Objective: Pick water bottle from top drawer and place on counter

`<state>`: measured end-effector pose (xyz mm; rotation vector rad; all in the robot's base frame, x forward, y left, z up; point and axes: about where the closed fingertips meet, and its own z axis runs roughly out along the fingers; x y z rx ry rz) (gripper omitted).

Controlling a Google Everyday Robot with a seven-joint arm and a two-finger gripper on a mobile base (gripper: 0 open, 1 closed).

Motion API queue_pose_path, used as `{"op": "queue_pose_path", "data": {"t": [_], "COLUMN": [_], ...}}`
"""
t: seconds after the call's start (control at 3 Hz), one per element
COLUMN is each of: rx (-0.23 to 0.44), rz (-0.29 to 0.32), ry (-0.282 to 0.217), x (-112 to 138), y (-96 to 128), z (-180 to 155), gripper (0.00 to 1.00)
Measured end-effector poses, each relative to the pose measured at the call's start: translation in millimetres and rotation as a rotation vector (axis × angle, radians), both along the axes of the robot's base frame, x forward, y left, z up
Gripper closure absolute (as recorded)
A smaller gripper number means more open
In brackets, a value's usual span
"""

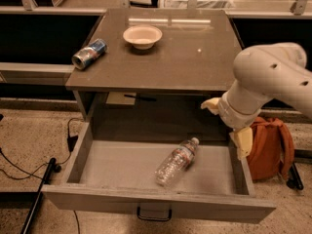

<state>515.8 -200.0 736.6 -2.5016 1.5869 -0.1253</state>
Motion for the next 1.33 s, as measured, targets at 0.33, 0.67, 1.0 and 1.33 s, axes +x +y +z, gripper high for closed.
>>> {"op": "queue_pose_path", "data": {"t": [0.33,0.67,1.0,1.33], "rx": [-0.128,-0.192,-0.118,0.016], "rz": [0.155,0.205,0.334,0.449], "ry": [-0.056,-0.050,0.103,0.228], "x": [8.8,15.7,7.1,-12.4], "y": [-3.9,-17.4,26.0,69.0], "z": [-14.9,-21.9,-57.2,-86.6], "gripper": [0.00,0.00,0.00,0.00]}}
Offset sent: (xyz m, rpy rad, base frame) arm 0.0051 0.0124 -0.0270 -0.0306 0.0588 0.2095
